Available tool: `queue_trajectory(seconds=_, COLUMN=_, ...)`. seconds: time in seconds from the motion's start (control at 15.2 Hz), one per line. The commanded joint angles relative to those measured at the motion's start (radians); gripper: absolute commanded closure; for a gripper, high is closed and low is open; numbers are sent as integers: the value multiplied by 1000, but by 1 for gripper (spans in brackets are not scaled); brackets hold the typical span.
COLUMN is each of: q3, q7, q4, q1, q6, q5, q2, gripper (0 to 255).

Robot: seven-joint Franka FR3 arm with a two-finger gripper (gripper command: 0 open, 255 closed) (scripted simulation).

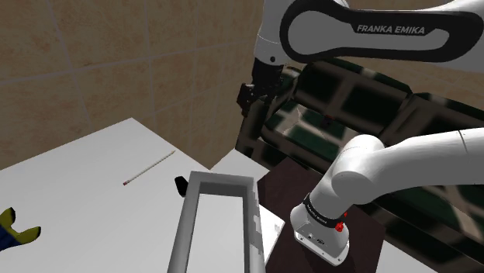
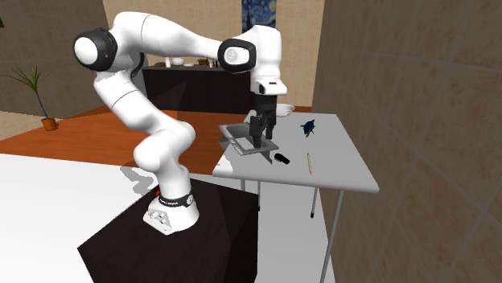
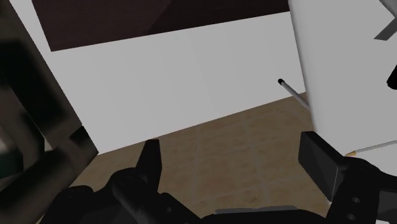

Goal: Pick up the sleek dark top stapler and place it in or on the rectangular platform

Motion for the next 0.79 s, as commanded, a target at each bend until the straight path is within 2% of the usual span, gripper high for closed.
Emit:
queue_trajectory(seconds=0.0, q3=43, q7=48, q4=-13, q1=15, q6=45, q5=26, q2=32, gripper=0)
queue_trajectory(seconds=0.4, q3=177, q7=191, q4=-10, q1=50, q6=165, q5=85, q2=158, gripper=0)
queue_trajectory(seconds=0.73, q3=293, q7=319, q4=29, q1=59, q6=267, q5=98, q2=301, gripper=0)
